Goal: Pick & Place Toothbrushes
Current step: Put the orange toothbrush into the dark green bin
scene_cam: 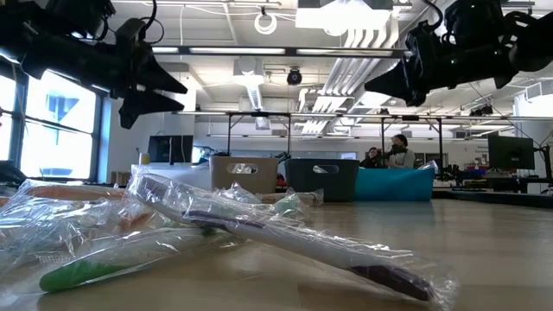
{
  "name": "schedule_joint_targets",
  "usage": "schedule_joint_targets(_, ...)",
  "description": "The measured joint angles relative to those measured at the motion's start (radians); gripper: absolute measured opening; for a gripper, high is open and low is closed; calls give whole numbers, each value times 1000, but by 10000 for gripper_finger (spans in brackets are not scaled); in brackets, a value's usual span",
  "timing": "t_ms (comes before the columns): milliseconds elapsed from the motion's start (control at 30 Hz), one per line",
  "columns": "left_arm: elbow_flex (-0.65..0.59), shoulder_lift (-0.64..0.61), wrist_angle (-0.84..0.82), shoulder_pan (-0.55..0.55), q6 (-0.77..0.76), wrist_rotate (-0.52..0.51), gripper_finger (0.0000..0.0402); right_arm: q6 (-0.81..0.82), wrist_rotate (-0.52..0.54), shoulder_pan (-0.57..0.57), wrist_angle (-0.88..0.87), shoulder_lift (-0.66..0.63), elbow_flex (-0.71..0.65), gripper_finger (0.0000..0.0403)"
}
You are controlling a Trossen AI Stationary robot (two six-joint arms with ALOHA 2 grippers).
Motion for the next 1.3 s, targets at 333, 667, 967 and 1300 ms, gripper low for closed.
schedule_joint_targets(333,0,0,-4,0,-135,68,171,-7,1,0,36,0,0,12)
schedule_joint_targets(667,71,2,-123,0,-106,132,171,-112,1,0,73,0,0,12)
schedule_joint_targets(967,99,10,-254,0,-132,130,170,-105,1,-1,70,0,0,12)
schedule_joint_targets(1300,100,86,-259,0,-132,113,170,-114,6,0,66,0,0,12)
